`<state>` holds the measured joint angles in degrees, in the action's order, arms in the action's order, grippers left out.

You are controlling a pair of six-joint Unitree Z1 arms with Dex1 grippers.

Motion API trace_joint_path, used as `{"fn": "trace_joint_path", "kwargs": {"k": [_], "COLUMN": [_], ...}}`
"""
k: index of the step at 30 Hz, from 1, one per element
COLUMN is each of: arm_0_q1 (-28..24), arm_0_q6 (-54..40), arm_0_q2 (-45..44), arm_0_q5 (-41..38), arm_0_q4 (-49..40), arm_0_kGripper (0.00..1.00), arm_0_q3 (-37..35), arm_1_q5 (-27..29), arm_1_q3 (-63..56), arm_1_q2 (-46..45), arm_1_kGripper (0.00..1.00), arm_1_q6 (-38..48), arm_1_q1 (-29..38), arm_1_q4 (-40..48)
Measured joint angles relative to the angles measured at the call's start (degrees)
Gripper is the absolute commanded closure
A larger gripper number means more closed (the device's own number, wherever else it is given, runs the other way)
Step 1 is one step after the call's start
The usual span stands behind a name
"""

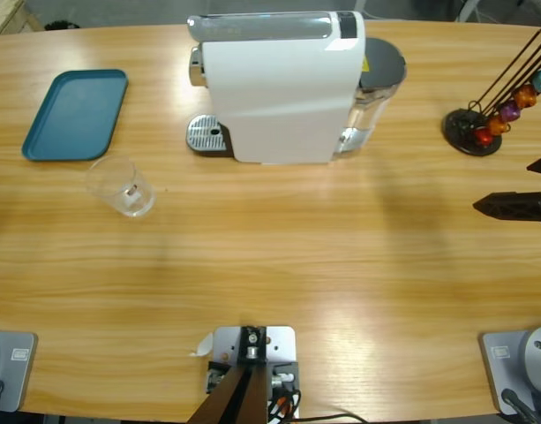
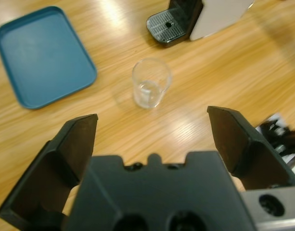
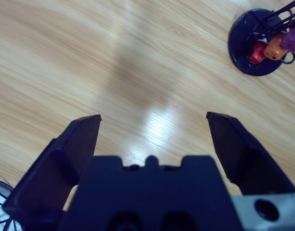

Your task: Pour coffee

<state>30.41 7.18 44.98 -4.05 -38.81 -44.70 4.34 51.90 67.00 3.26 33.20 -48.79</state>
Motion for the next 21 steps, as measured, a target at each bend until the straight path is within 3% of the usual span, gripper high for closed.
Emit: {"fn": "trace_joint_path", "kwargs": {"k": [3, 7, 12, 16, 21], "arm_0_q1": [-0.01, -0.43, -1.66, -4.00, -4.55], "arm_0_q6": [5.40, 11.39, 24.41, 31.46, 34.16], "arm_0_q2": [4.46, 10.76, 20.72, 29.05, 36.43], "arm_0_q5": [-0.14, -0.46, -4.17, -13.45, -19.44], "arm_0_q4": [2.95, 8.82, 15.41, 17.26, 18.25], "arm_0_kGripper": [0.101, 0.001, 0.004, 0.017, 0.214], "arm_0_q3": [-2.70, -5.26, -9.32, -15.86, -22.32], "arm_1_q5": [0.00, 0.00, 0.00, 0.00, 0.00], "arm_1_q3": [0.00, 0.01, 0.01, 0.02, 0.03], "arm_1_q2": [0.13, 0.89, 1.30, 1.44, 1.63], "arm_1_kGripper": [0.000, 0.000, 0.000, 0.000, 0.000], "arm_1_q6": [0.00, 0.00, 0.00, 0.00, 0.00], "arm_1_q1": [0.02, 0.04, 0.08, 0.11, 0.14], "arm_1_q4": [0.00, -0.07, -0.07, -0.07, -0.07]}}
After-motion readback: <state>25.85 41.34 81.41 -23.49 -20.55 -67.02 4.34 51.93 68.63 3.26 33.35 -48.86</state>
